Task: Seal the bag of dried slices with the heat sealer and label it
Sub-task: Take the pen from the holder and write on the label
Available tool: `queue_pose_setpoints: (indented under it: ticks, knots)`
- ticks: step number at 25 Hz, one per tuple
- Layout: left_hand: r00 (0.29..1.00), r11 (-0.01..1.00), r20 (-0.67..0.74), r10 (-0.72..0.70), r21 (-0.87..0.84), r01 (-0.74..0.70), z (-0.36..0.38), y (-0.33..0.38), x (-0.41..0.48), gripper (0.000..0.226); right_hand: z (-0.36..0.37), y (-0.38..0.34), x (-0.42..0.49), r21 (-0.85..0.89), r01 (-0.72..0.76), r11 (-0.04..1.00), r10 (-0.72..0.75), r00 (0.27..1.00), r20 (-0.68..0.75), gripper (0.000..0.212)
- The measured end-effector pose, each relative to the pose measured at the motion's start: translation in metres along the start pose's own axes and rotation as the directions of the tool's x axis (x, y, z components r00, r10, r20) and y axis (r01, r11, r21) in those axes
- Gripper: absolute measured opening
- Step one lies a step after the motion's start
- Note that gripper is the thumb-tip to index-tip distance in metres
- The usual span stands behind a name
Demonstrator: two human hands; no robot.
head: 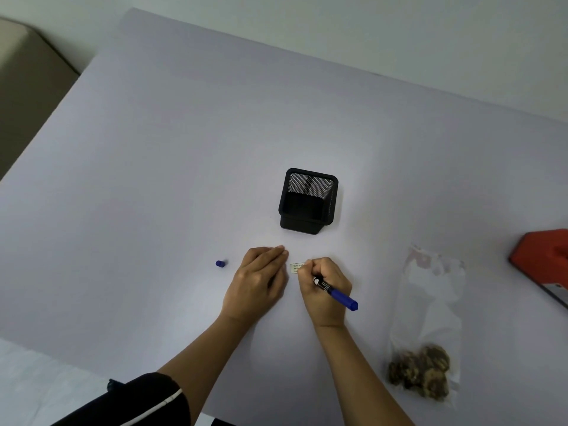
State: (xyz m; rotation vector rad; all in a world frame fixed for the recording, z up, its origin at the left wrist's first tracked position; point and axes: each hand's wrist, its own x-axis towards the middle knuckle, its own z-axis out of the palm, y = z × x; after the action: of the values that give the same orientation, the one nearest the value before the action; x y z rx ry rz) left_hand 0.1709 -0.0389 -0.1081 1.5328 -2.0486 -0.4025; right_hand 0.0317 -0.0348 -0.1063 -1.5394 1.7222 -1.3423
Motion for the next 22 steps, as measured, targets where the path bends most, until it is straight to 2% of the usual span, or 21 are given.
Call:
queue_pose_setpoints:
  ticks: [22]
  knots:
    - [0.999, 1.000, -0.036, 0.002, -0.015, -0.003, 0.0005, 0.0007, 0.0006, 0.026, -0.0001, -0.0027, 0.0016, -0.033, -0.029, 0.999, 0.029, 0.999, -0.021, 0.032]
